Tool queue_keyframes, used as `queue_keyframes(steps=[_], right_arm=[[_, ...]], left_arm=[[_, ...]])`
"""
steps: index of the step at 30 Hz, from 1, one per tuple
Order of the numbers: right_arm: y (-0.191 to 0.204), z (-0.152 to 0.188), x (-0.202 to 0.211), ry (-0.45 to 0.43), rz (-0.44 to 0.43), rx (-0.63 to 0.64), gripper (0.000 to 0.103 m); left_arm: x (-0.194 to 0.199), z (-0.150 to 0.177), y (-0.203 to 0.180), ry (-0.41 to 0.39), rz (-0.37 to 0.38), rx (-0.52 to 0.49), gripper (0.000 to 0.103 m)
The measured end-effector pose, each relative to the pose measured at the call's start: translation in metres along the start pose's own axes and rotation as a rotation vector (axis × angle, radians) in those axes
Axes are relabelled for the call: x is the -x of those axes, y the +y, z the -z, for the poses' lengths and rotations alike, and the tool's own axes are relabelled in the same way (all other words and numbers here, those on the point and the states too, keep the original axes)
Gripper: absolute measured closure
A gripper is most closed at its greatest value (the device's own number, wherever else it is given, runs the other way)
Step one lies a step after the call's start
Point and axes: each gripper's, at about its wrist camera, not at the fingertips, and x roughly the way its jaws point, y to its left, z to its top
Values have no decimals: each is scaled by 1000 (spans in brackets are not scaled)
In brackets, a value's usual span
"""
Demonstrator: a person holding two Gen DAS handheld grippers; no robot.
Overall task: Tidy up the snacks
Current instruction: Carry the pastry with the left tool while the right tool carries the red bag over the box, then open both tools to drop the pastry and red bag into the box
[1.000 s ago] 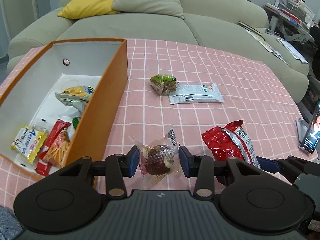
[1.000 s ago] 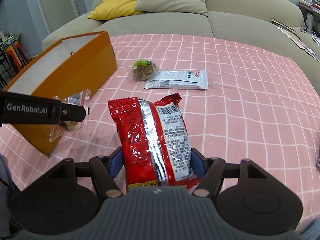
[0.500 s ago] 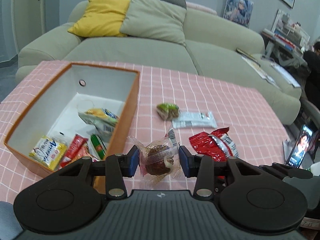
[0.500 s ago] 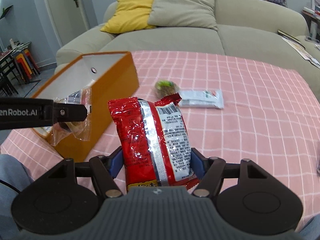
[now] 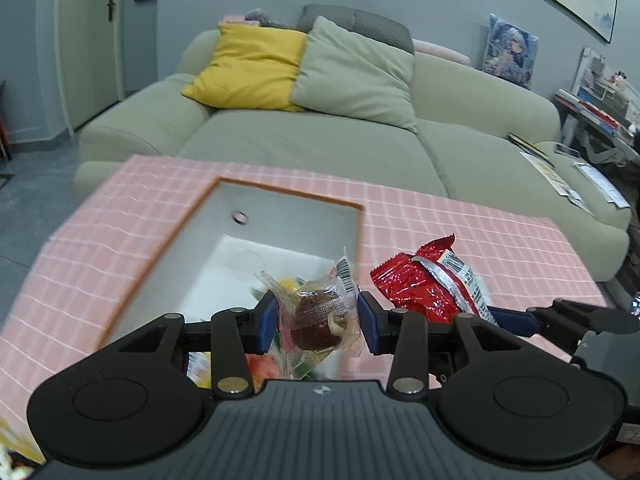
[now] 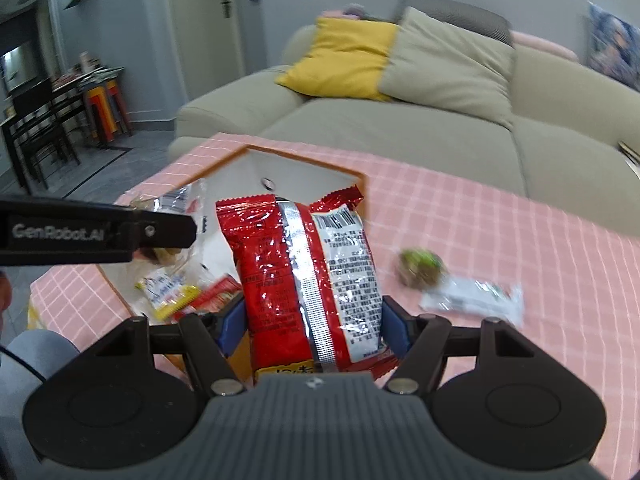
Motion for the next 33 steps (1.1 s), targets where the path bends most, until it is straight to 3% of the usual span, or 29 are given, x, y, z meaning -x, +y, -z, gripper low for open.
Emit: queue_keyframes(steps=[8,17,33], right_arm=[[38,-31,-34,3,-32,136,37],[65,-57,-88,50,-11,319,37],[79,-58,-163,181,32,558,37]], left_arm=[[-20,-8,39,56,-29,-2,56],[-52,-9,60,137,-62,-40,56],[-102,-3,74,241,-107,-103,55]])
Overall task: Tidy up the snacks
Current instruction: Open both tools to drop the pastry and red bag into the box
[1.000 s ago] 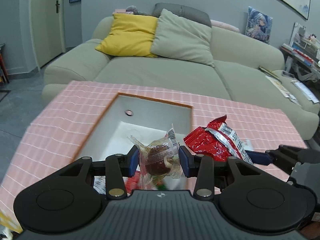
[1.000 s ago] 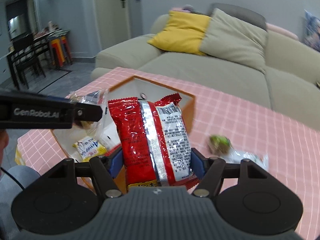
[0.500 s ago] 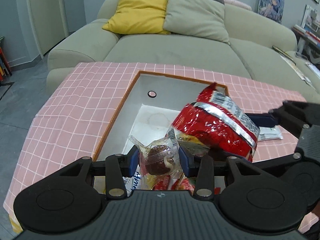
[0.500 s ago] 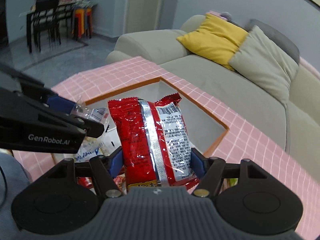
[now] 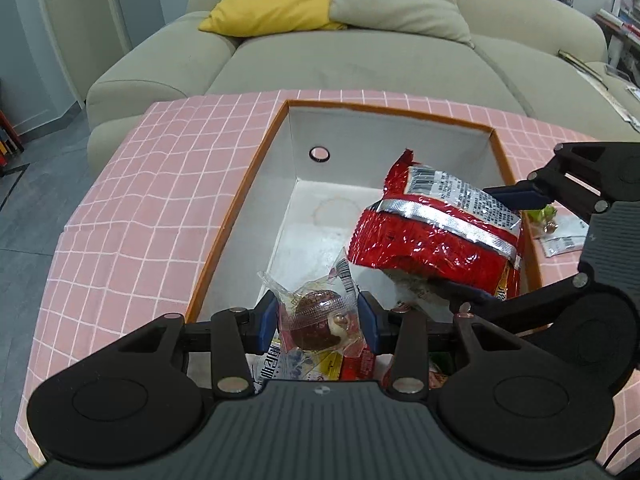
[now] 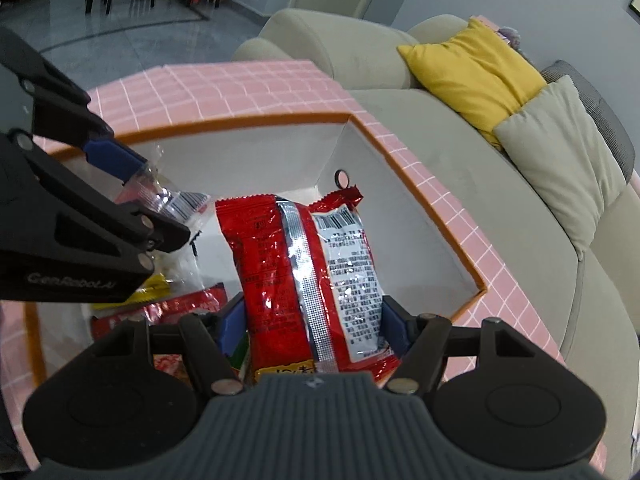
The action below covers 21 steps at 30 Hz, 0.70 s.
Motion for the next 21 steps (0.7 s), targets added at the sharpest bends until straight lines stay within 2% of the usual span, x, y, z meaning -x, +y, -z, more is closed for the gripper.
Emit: queue_keyframes(steps=[12,21], right_arm=[[4,-4,-29,51,-10,68,35],[-11,-3,-30,74,-59,-42,33]], left_arm=[[-23,-1,-3,58,-15,-26,55],[-29,-1,-1,72,-32,-21,52]])
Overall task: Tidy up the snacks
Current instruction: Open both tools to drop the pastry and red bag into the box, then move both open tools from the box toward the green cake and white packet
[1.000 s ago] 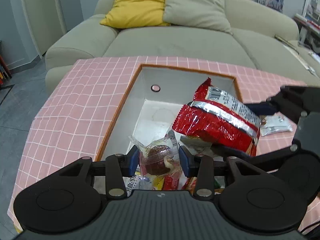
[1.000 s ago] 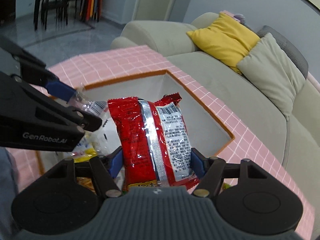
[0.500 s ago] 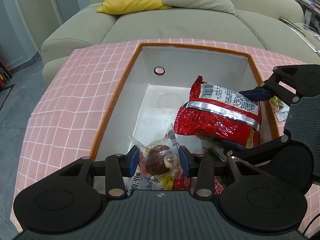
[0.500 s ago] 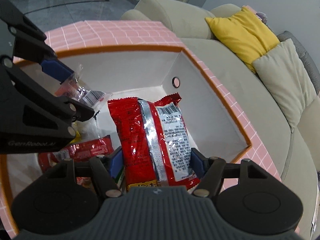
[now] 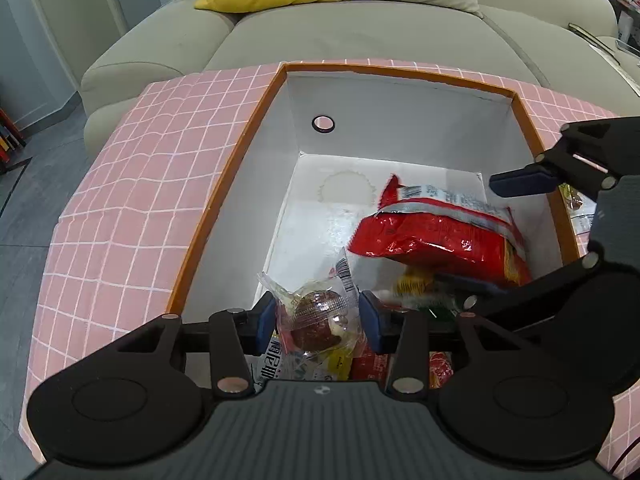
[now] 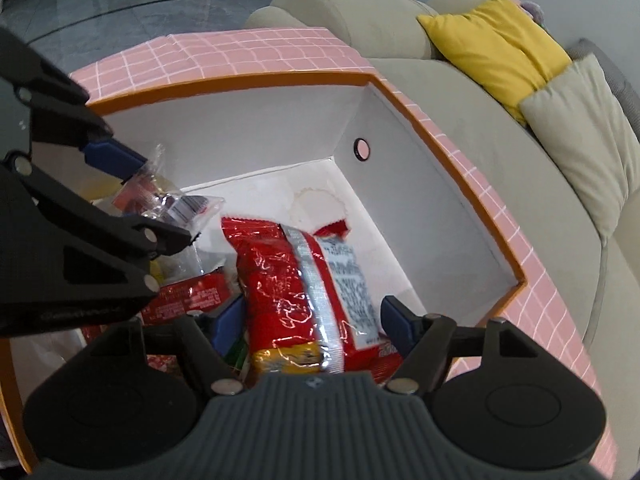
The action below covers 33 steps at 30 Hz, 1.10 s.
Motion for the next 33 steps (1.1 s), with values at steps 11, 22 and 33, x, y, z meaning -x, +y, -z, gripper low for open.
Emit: queue_keyframes(steps=[11,22,33], right_arm=[[-10,2,17,-25,13,-68,25],[-19,0,41,-59,-4,-145,19],[-25,18,74,-96,31,-202,15]], left_arm=[[11,1,0,-19,-34,6,39],[40,1,0,-72,-52,26,36],[70,6,-7,-142,-24,44,34]])
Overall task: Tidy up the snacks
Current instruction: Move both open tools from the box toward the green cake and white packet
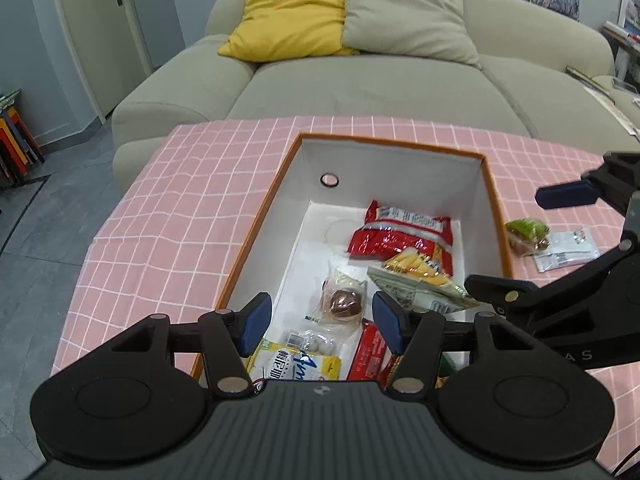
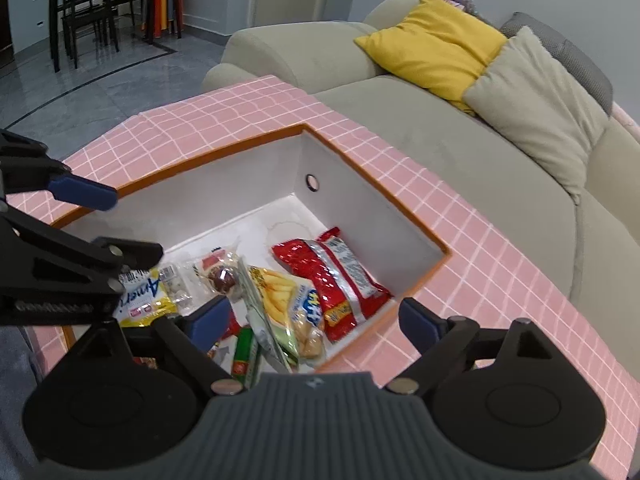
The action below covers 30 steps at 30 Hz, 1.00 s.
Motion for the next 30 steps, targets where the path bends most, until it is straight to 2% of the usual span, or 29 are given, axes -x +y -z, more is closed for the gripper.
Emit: queue_keyframes(steps=[4,9,15,18,25,27,30], right_arm=[[-5,11,11,-9,14,-29,15],[-13,24,27,-37,27,-89,11],[-28,47,50,-82,45,-209,8],[-38,61,59,-102,57,-273,7],[-63,98,72,-107,135,-396,6],[-70,109,75,-105,162,-428,4],[-80,126,79,-105,197,-468,4]], left_arm=[[14,-1,-6,-40,7,-2,30],[28,-2,-14,-83,18,5,29],[43,-1,-32,-133,23,-18,26],[48,0,-42,-162,32,-12,21],[51,2,-75,-253,67,-46,21],[52,2,-87,-267,55,-69,21],[52,1,-103,-287,85,-58,20]])
